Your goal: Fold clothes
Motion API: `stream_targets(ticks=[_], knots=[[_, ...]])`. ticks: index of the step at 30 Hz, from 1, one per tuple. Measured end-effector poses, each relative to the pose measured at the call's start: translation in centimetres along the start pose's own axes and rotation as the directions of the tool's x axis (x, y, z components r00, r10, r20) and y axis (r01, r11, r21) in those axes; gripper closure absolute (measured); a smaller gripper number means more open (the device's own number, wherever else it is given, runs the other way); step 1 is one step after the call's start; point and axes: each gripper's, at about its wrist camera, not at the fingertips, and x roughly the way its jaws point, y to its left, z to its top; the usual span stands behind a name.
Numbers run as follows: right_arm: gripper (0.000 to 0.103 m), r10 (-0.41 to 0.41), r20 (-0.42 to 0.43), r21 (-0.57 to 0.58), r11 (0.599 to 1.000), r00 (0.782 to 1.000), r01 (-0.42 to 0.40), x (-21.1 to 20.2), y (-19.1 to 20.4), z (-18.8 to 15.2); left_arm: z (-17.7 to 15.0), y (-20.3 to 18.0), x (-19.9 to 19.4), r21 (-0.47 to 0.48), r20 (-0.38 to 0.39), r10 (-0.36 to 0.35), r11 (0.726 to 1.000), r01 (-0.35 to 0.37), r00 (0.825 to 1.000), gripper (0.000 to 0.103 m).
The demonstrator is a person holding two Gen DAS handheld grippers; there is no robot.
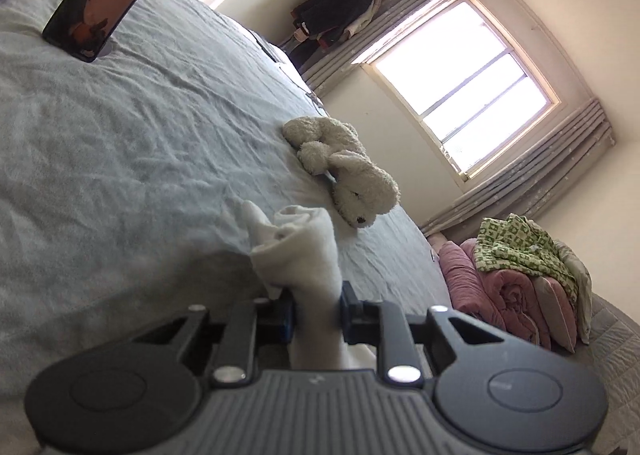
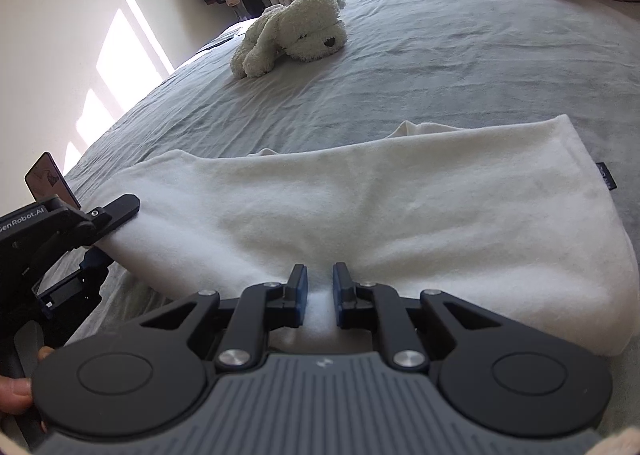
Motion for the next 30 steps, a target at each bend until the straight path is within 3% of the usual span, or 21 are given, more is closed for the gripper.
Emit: stream_targets(ticks=[5,7,11,16,19,22,24,27,30], knots=[[0.089,0.111,0.001,0.219,0.970,0.994,-0.109,-1.2,-2.9,0.4,-0.8,-3.5,-0.8,0.188,0.049,-0.147,0.973,0.135,0.988,0.082],[0.080,0.163,0.015,0.316,0.935,0.987,-0.159,-1.9,-4.4,0.3,-1.2,-4.9,-0.8,0.249,0.036,-0.211,0.949,0.195,0.977,0.082],[0.076,0.191,0.093,0.414,0.885,0.977,-0.212,-4.2,-7.3,0.5,-2.8,-7.0,-0.3,0.316,-0.043,-0.327,0.892,0.323,0.944,0.082],[0.065,0.193,0.195,0.540,0.797,0.962,-0.270,-6.8,-10.7,0.2,-5.8,-8.2,0.8,0.346,-0.180,-0.386,0.836,0.425,0.905,0.081],[0.060,0.194,0.238,0.591,0.748,0.952,-0.300,-7.8,-12.2,0.1,-7.9,-8.8,2.2,0.351,-0.324,-0.380,0.802,0.484,0.866,0.077],[0.057,0.172,0.264,0.642,0.703,0.949,-0.306,-8.4,-13.5,-0.1,-9.3,-8.9,3.2,0.326,-0.446,-0.364,0.784,0.528,0.817,0.059],[0.057,0.152,0.267,0.680,0.670,0.952,-0.298,-8.4,-14.3,-0.5,-9.6,-9.1,2.8,0.329,-0.475,-0.379,0.761,0.559,0.794,0.053],[0.056,0.169,0.287,0.725,0.605,0.943,-0.329,-8.2,-15.1,-1.0,-9.0,-9.5,2.3,0.289,-0.512,-0.432,0.727,0.623,0.742,0.045],[0.056,0.171,0.291,0.726,0.601,0.941,-0.333,-8.3,-14.9,-0.9,-8.1,-9.5,1.8,0.268,-0.519,-0.462,0.710,0.651,0.719,0.045]])
